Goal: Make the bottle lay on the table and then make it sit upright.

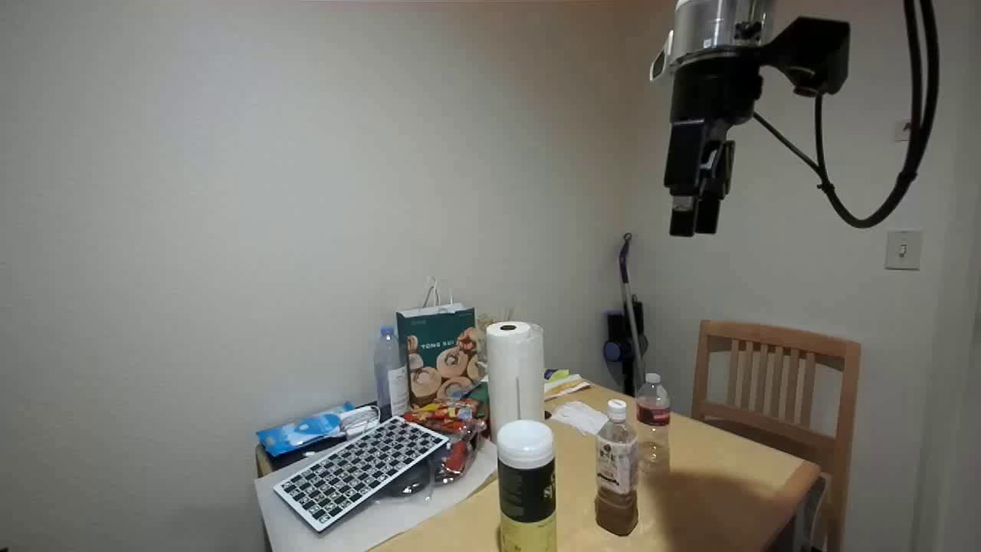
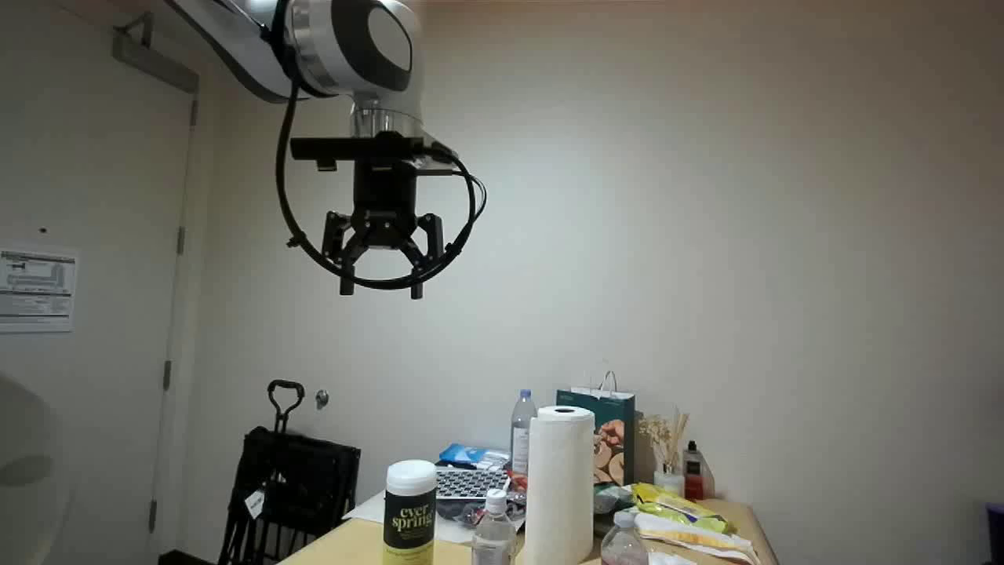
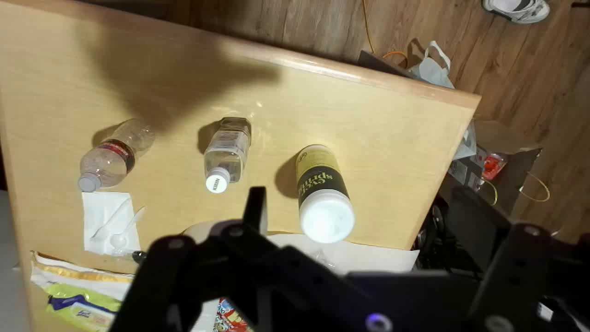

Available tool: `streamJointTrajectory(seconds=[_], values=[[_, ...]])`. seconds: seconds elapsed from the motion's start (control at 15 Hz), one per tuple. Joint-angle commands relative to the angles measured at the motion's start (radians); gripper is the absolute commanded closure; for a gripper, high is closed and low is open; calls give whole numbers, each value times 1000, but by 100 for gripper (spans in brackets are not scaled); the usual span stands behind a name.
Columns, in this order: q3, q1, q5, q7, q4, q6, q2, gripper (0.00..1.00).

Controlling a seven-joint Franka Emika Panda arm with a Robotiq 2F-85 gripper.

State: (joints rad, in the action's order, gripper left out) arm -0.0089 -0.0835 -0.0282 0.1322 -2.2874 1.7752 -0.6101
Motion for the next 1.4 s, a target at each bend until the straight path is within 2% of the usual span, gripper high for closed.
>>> streamJointTrajectory(seconds=[0.0,0.4,0.73,1.07,1.2,1.27,1.33], values=[[5,6,-3,2,2,-2,1,0],[5,4,-2,7,3,3,8,0],[30,18,64,-10,30,28,119,0],[34,22,116,-19,25,134,254,0],[44,29,147,-51,42,134,303,0],[28,16,110,-15,10,128,254,0],[31,18,119,-23,16,132,277,0]])
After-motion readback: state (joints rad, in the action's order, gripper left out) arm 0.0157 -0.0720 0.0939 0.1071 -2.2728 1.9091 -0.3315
